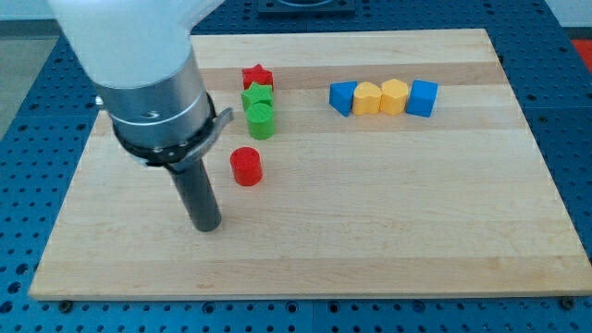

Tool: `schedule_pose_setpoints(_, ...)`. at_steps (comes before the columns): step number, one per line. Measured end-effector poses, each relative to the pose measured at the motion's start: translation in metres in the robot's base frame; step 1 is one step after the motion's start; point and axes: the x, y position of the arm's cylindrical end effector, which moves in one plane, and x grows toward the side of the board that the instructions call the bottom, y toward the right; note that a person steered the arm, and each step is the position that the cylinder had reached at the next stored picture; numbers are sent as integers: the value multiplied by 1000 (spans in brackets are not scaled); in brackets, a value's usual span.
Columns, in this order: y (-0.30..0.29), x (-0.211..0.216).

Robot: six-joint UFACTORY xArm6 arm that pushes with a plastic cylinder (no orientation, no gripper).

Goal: Move the red circle below the green circle

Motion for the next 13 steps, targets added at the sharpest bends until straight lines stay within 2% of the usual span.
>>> schedule_pose_setpoints(3,13,-58)
schedule_pose_setpoints(6,34,-47)
schedule_pose_setpoints(8,35,-86)
schedule_pose_setpoints(9,35,-87)
schedule_pose_setpoints(10,49,-66)
schedule_pose_setpoints(11,97,-77)
schedule_pose_setpoints(12,108,-123)
schedule_pose_setpoints(13,93,-128)
